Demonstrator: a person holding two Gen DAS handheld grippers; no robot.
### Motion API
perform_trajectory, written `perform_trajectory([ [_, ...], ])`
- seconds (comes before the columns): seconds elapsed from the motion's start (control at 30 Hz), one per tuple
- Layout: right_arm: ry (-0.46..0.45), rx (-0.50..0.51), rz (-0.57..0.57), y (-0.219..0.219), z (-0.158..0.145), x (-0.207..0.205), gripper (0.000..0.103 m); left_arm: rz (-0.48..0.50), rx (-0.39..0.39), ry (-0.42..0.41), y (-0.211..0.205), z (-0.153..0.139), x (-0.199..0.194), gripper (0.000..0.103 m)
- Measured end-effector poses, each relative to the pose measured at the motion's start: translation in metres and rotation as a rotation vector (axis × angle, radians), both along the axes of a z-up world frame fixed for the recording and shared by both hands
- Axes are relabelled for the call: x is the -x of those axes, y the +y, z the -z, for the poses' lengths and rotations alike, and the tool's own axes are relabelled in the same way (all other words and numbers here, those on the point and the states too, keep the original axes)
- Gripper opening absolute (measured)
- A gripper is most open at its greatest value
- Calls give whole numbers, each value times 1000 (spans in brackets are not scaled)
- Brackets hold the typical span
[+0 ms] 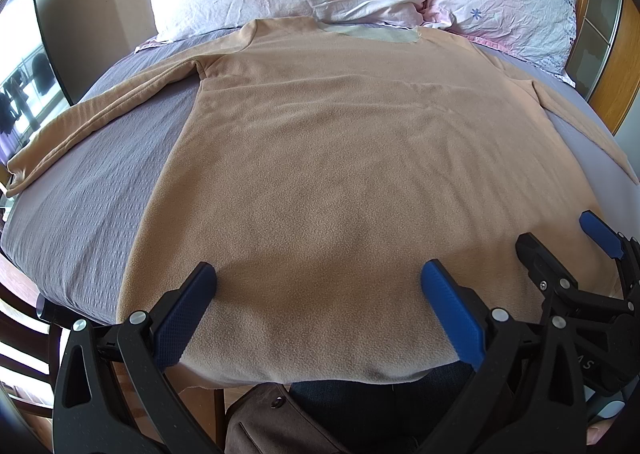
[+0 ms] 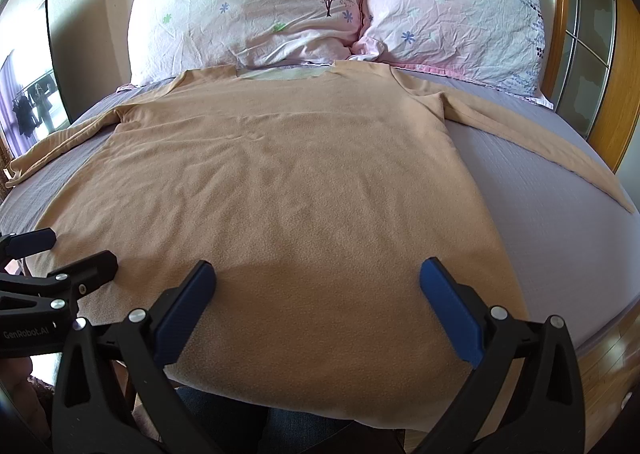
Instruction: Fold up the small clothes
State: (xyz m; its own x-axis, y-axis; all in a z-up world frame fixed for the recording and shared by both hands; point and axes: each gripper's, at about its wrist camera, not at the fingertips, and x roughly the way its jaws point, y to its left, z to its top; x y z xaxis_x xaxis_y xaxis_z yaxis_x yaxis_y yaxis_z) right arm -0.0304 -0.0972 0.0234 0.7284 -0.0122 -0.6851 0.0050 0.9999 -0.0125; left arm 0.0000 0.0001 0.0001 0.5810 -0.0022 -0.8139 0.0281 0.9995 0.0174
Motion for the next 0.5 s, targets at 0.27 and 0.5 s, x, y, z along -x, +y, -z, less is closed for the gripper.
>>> perform_trajectory([
  [0.27, 1, 1, 0, 0, 0, 0, 101, 0, 0, -1, 0, 0, 0, 102],
  [0.5, -59, 5, -29, -2, 1, 2, 101, -1, -8, -37, -1, 1, 3, 102],
])
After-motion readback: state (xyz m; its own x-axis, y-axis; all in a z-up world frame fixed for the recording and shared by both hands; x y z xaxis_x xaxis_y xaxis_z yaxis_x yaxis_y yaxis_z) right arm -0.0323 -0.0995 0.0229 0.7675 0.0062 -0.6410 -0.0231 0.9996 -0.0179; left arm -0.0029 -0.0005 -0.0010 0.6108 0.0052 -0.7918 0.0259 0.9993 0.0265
